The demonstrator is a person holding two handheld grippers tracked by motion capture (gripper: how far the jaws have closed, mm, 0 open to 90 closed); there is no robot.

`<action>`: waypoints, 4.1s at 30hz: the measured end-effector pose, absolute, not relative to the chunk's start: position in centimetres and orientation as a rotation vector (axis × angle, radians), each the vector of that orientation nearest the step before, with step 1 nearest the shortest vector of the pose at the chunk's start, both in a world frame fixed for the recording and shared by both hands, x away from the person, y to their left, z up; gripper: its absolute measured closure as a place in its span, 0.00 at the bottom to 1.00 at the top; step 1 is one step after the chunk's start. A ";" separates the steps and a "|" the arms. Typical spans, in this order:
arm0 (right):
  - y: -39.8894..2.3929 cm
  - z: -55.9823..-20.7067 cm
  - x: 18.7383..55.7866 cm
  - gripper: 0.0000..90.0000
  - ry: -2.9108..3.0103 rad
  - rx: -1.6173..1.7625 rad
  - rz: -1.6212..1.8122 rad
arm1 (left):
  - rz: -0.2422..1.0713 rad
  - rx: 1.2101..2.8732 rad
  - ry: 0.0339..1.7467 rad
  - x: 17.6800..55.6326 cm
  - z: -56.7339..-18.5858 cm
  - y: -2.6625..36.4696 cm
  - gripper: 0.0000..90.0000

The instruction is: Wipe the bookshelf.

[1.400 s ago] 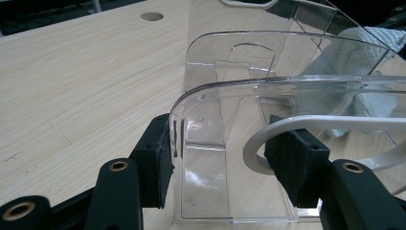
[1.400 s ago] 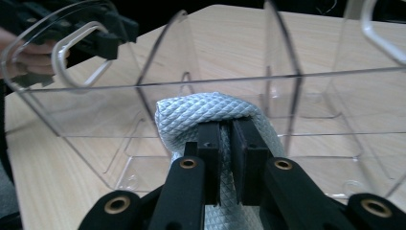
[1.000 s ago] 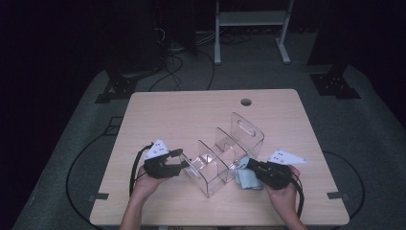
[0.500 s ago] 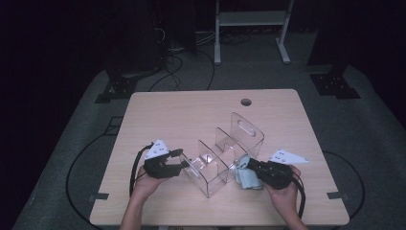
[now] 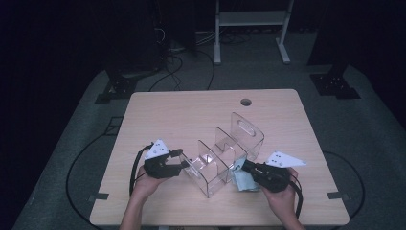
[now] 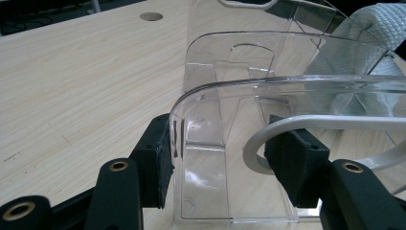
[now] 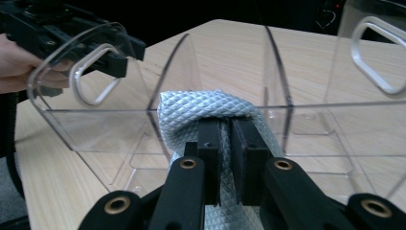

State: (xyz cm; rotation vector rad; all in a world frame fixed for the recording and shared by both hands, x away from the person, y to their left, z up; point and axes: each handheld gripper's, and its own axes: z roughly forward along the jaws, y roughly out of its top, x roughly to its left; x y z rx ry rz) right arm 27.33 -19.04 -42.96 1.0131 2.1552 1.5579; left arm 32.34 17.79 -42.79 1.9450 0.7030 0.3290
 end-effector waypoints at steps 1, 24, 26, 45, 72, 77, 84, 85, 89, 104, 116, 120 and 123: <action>-18.8 -43.0 27.3 0.92 2.165 1.005 1.556 | 0.329 1.945 0.702 32.3 -42.8 17.8 0.50; -16.4 -43.3 26.1 0.92 2.261 0.902 1.544 | 0.332 1.946 0.703 32.4 -42.8 17.8 0.50; -16.4 -43.1 26.0 0.92 2.253 0.902 1.550 | 0.331 1.944 0.704 32.4 -42.8 17.8 0.50; -16.1 -43.5 25.9 0.92 2.268 0.904 1.528 | 0.331 1.947 0.703 32.4 -42.8 17.8 0.50; -22.2 -40.2 27.4 0.92 2.141 1.002 1.529 | 0.332 1.953 0.685 32.4 -42.8 17.6 0.50; -22.7 -38.4 29.0 0.92 2.147 1.003 1.471 | 0.332 1.958 0.679 32.4 -42.7 17.5 0.50; -21.7 -37.9 31.5 0.92 2.171 1.032 1.471 | 0.331 1.957 0.677 32.4 -42.8 17.5 0.50; -21.4 -38.3 31.9 0.92 2.180 1.038 1.471 | 0.329 1.957 0.674 32.4 -42.8 17.4 0.50; -20.9 -39.4 31.8 0.92 2.206 1.020 1.474 | 0.327 1.958 0.669 32.4 -42.8 17.5 0.50; -21.9 -40.2 30.4 0.94 2.213 1.043 1.480 | 0.313 1.968 0.636 32.4 -42.8 16.9 0.50; -22.0 -40.2 29.0 0.94 2.220 1.038 1.473 | 0.311 1.969 0.640 32.3 -42.8 16.9 0.49; -21.9 -40.2 28.8 0.94 2.214 1.031 1.477 | 0.316 1.968 0.658 32.4 -42.8 17.0 0.48; -21.8 -40.3 28.7 0.94 2.209 1.032 1.476 | 0.325 1.966 0.674 32.4 -42.7 17.1 0.47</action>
